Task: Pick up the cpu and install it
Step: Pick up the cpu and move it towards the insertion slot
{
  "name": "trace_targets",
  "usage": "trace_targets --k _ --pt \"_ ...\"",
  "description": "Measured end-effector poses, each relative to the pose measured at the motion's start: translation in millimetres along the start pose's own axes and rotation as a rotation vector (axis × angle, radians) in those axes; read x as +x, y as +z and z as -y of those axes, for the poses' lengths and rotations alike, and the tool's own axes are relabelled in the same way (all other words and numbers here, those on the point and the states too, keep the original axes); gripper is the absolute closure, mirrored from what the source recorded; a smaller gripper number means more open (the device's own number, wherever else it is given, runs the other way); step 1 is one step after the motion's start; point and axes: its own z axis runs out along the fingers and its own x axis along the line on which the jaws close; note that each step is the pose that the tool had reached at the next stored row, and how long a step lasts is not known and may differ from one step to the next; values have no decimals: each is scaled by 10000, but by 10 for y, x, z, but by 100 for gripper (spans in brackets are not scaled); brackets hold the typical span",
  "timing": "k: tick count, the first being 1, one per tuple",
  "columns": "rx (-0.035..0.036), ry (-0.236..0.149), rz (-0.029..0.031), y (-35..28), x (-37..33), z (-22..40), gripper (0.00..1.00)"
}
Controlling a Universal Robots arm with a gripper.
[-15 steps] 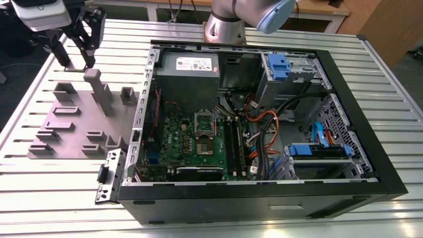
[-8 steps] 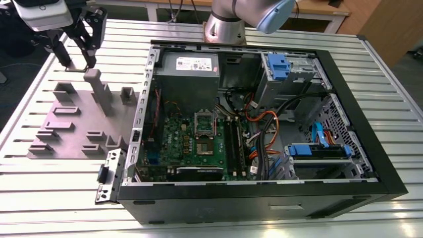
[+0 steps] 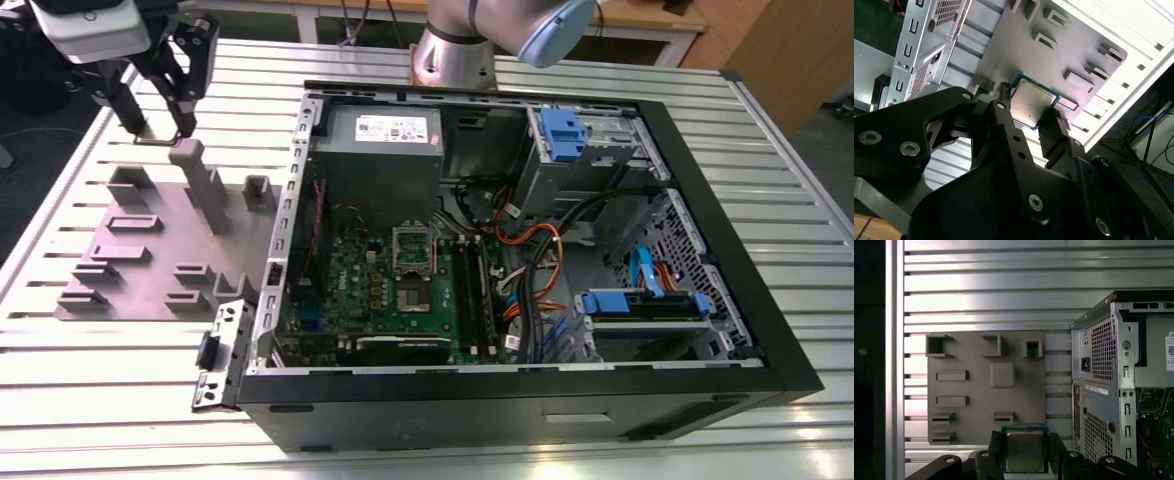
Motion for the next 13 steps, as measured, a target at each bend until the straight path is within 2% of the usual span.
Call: trace_targets --k 13 --pt "0 0 0 0 -29 -1 53"
